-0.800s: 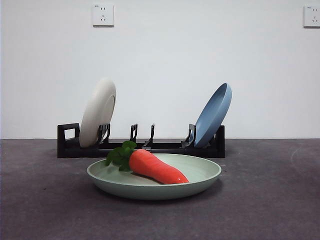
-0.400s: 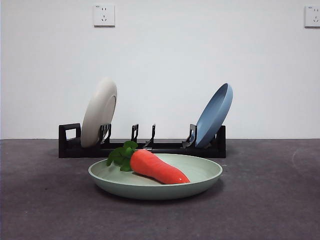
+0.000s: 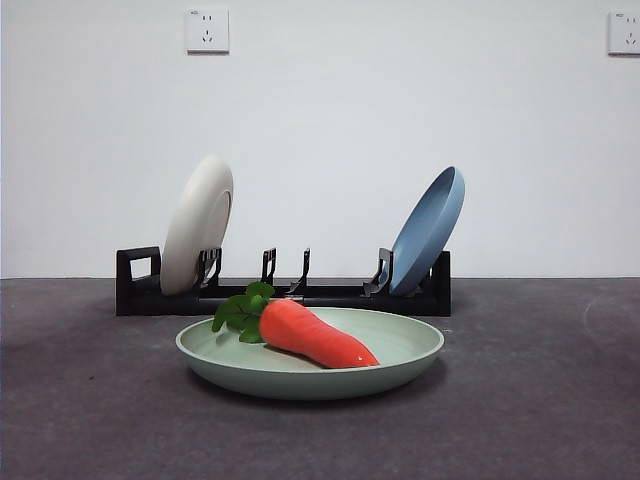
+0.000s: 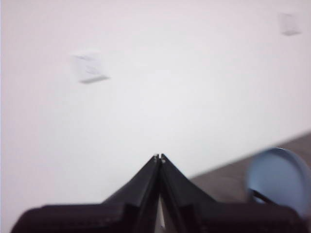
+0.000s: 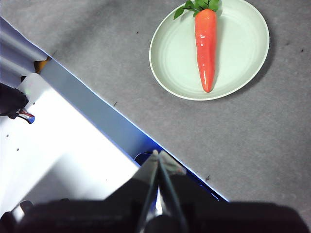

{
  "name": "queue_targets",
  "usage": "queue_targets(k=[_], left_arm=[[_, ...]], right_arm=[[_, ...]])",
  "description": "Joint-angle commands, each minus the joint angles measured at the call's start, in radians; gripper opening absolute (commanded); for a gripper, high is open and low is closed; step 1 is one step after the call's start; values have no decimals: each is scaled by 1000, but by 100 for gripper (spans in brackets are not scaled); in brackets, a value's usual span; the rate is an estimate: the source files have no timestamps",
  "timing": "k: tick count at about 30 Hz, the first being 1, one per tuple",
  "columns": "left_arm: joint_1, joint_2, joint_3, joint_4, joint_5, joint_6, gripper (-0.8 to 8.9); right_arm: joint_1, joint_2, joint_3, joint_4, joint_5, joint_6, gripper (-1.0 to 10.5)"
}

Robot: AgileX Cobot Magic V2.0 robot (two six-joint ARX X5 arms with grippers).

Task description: Take the green plate from the plate rack,put the plate on the table,take the carrot from the table,put the carrot in the plate

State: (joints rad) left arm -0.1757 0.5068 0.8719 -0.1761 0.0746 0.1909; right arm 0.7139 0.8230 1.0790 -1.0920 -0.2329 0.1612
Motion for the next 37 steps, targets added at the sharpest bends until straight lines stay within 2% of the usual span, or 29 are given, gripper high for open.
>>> queue_targets(k=[1, 5, 10, 19, 24, 30, 37], left_arm=[[58, -93, -173, 90, 8, 11, -3], [121, -215, -366, 124, 7, 9, -3], [180, -357, -580, 122, 6, -34, -3], [228, -486, -816, 113, 6, -146, -3], [228, -505, -868, 87, 7, -187, -3], [228, -505, -868, -2, 6, -191, -3], [228, -505, -868, -3, 6, -191, -3]], right_arm=[[2, -2, -4, 6, 0, 6, 1], [2, -2, -4, 6, 0, 6, 1], [2, -2, -4, 6, 0, 6, 1], [2, -2, -4, 6, 0, 6, 1], [2, -2, -4, 6, 0, 6, 1], [2, -2, -4, 6, 0, 6, 1], [2, -2, -4, 6, 0, 6, 1]])
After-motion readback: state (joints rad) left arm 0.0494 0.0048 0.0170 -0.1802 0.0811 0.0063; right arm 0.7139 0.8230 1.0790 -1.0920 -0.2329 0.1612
